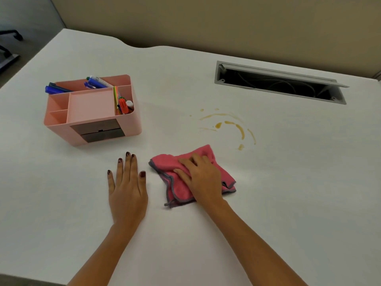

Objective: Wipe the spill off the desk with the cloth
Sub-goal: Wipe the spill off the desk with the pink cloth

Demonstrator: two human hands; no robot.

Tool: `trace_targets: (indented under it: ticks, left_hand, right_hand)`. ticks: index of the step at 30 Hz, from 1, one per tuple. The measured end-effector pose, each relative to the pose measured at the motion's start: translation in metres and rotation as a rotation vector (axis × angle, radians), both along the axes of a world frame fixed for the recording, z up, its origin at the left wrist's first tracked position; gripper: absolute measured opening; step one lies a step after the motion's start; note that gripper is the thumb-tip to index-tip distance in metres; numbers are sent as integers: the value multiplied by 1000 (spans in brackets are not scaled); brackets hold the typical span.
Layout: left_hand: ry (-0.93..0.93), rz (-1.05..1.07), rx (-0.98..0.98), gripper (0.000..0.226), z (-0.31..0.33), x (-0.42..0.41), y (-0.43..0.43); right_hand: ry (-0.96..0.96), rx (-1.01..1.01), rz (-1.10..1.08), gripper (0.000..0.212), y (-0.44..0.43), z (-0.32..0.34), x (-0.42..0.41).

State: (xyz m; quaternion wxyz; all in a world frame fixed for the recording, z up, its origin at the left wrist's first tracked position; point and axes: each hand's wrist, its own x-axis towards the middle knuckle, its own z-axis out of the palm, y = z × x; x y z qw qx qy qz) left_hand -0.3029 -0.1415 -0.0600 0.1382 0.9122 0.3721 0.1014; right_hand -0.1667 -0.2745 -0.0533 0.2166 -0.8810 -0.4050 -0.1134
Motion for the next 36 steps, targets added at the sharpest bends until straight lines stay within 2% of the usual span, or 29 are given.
trace_targets:
  ticks: [5, 8, 11, 15, 18, 20, 23, 27, 29, 36]
  left_hand:
    - [23, -5, 9, 70, -2, 0, -1]
    - [23, -13, 19, 73, -2, 0, 0]
    - [28, -11, 23, 71, -4, 0, 1]
    - [31, -4, 26, 65, -4, 1, 1]
    - [30, -4, 29, 65, -3, 1, 1]
    - [29, -5, 26, 67, -3, 1, 1]
    - [25, -6, 17, 67, -3, 0, 0]
    - [12, -2, 8, 65, -3, 0, 0]
    - [11, -1, 10, 65, -3, -1, 0]
    - [-52, 12, -24, 60, -2, -1, 0]
  right_hand:
    - [63, -11, -315, 34, -34, 3, 33]
    - [32, -25, -407, 31, -26, 5, 39]
    - [60, -13, -362, 30, -4, 9, 26]
    - [55, -2, -151, 30, 14, 8, -7]
    - [9, -7, -29, 34, -3, 3, -22]
    - [-3, -15, -39, 37, -24, -1, -19]
    - [4, -4, -173, 34, -51, -1, 0]
    - [190, 5, -370, 36, -47, 9, 34]
    - [221, -21, -401, 39, -30, 12, 43]
    - [208, -99, -129, 41, 43, 12, 13]
